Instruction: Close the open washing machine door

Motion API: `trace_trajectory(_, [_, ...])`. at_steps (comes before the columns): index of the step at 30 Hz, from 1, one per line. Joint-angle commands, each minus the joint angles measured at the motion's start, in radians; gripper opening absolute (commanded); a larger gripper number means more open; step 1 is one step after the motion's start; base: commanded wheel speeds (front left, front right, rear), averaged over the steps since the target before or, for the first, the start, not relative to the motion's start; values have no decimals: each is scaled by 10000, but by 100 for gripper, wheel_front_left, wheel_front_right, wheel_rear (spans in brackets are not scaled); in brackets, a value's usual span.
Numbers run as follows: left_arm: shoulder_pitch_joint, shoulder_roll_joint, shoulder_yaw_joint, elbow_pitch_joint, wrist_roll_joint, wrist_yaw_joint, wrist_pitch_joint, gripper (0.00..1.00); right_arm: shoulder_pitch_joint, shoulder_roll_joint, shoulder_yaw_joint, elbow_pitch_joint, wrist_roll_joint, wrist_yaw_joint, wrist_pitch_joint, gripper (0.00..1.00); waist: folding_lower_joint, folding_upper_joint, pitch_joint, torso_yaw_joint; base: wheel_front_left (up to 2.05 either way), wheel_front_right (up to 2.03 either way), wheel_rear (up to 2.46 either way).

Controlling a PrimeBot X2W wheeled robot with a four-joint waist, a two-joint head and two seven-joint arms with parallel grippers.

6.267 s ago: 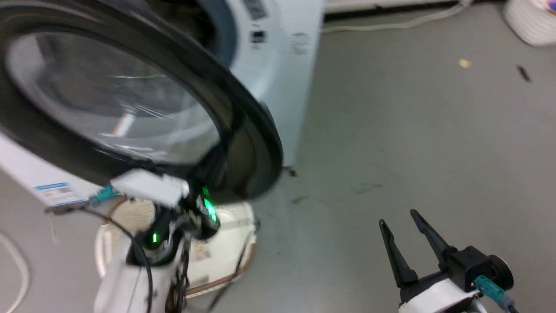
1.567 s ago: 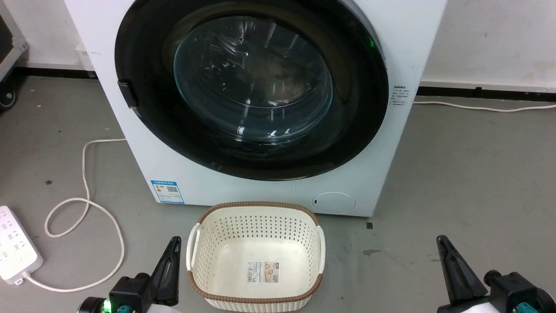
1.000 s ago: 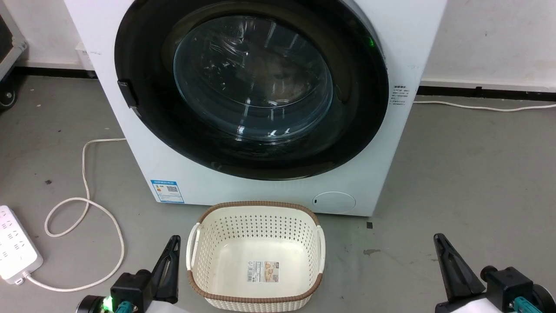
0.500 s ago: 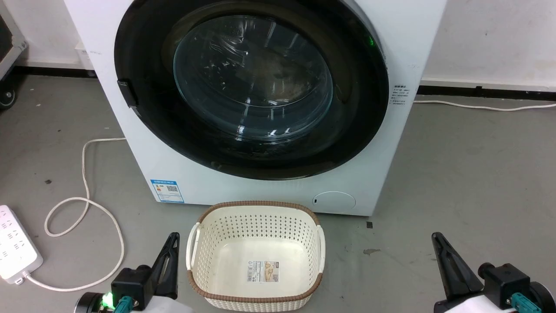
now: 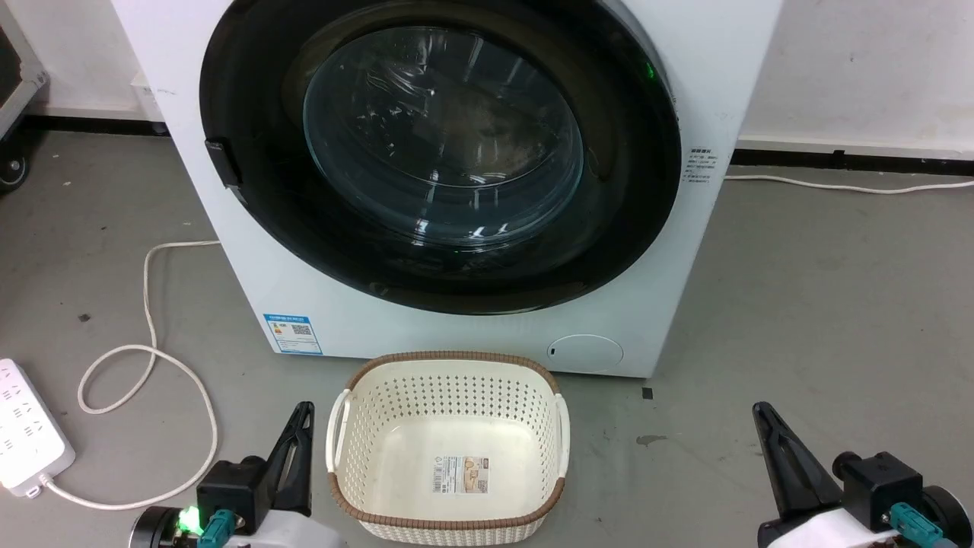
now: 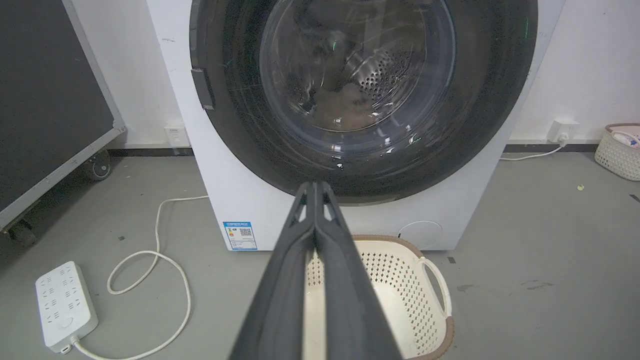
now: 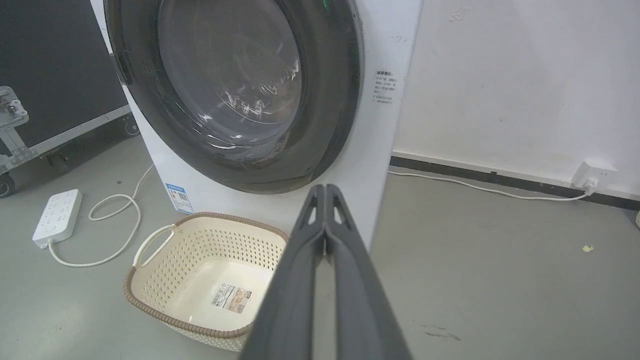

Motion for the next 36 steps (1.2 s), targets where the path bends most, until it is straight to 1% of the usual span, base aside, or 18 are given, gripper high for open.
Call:
trace_trajectory(1, [-134, -19, 39, -60, 88, 73, 50, 0, -190, 25, 26, -93, -73, -5, 53, 0, 0, 0, 1, 0, 0, 0, 0])
trace_trajectory(36, [-301, -72, 77, -361, 288, 392, 744, 0, -415, 38, 140, -323, -179, -7, 751, 0, 0, 0, 30, -17, 0, 0, 0])
